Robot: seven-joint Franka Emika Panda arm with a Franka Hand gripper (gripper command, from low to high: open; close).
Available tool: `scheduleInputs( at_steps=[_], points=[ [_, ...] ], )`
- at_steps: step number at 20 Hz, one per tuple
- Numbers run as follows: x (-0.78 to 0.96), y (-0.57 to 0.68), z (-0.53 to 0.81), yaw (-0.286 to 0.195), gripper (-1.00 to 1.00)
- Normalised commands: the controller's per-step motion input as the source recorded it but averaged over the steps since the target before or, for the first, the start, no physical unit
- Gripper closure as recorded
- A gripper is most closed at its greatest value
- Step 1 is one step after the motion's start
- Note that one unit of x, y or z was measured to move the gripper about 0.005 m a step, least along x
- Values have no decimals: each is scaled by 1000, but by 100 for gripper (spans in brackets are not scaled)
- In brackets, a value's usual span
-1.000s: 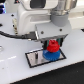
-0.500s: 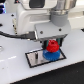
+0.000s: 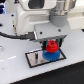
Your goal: Insert the blue gear onto the right peg, followed by the red gear
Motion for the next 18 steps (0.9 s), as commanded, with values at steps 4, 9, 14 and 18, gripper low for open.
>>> scheduleInputs(
  at_steps=[4, 9, 14, 18],
  points=[
    [130, 13, 180, 0, 100],
    [107, -3, 276, 0, 100],
    [133, -23, 29, 0, 100],
    [168, -20, -109, 0, 100]
  ],
)
